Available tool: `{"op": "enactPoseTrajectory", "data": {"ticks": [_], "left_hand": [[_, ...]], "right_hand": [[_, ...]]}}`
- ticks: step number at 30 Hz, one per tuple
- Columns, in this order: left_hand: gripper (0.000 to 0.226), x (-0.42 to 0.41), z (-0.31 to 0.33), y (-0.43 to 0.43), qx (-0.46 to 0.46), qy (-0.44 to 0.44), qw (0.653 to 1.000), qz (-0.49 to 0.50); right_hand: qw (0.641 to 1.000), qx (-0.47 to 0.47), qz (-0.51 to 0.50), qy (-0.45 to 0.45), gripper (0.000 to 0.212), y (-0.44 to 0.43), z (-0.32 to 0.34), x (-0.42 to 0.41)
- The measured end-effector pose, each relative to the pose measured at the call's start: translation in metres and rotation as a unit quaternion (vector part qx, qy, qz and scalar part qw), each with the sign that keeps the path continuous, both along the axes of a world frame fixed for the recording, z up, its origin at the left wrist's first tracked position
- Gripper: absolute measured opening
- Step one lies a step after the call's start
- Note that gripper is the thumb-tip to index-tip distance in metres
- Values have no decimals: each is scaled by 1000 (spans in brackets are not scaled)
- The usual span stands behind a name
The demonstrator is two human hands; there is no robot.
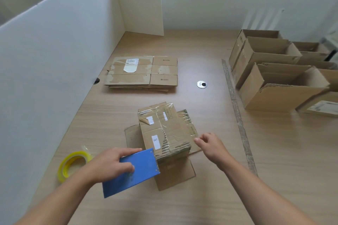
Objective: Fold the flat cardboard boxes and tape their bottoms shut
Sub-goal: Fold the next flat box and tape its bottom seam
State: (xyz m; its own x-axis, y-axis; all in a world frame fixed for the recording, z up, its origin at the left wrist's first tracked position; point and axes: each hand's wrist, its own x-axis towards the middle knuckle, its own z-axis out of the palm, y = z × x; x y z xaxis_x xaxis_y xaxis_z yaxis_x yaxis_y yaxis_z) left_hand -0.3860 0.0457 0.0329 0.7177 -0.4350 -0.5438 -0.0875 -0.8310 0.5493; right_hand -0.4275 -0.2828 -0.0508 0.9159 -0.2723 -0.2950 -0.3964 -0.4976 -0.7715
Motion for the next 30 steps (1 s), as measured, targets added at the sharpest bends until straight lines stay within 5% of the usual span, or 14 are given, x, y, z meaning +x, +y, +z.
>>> {"op": "enactPoseTrajectory", "data": {"ticks": [12, 21, 25, 30], "left_hand": [[60, 12, -2, -7, 48, 52, 997, 5], [55, 14, -2, -10, 68, 53, 996, -10], [54, 17, -3, -8, 68, 51, 996, -20], [53, 17, -4, -8, 59, 56, 996, -28]], "right_hand": [[993, 22, -2, 119, 30, 13, -19, 0], [993, -72, -47, 83, 24, 19, -15, -1], [995, 67, -43, 67, 45, 20, -14, -5], [991, 112, -10, 77, 28, 18, -19, -4]]}}
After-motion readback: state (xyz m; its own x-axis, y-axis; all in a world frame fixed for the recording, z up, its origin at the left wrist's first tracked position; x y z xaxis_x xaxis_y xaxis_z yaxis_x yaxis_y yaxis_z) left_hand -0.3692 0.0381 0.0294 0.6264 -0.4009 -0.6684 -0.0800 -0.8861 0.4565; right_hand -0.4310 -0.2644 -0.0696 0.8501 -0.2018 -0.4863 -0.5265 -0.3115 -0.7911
